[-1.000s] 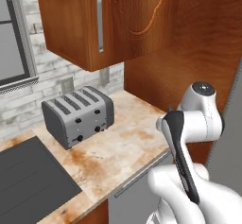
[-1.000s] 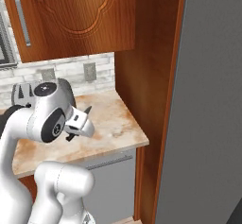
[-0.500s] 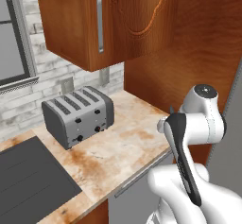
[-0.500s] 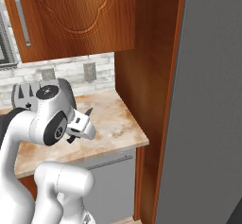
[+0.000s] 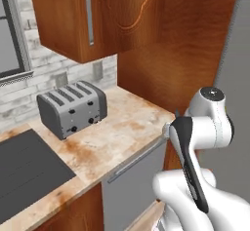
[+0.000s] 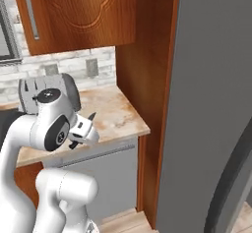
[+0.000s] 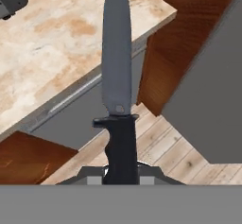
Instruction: Retrieve the butter from the fridge and place it on a plate on the dining table. Then retrieve the butter knife by the fridge and place it near the plate.
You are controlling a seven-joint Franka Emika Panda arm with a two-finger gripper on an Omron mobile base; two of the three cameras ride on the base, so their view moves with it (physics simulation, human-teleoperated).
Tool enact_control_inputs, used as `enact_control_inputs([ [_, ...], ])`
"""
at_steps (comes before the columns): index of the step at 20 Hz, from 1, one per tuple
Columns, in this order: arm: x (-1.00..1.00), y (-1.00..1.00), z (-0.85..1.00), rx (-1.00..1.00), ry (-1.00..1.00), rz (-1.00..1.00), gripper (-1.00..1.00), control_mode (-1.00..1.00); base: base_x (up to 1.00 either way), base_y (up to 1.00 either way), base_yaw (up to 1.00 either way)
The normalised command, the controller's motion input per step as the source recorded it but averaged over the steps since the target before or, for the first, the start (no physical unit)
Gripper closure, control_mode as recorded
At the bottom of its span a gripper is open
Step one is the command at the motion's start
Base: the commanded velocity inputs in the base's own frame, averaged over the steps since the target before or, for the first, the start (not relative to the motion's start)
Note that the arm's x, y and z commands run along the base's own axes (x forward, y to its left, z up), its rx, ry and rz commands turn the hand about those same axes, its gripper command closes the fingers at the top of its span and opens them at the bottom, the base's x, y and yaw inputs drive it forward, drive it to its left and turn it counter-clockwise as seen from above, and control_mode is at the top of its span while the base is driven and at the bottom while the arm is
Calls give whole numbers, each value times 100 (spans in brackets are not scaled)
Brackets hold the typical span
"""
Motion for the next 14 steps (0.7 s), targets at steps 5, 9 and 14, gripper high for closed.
enact_control_inputs([
  [5,0,0,0,0,0,0,100,100,-96,0,-46],
  [9,0,0,0,0,0,0,100,100,-99,-12,-66],
  [14,0,0,0,0,0,0,100,100,-77,-21,-70],
])
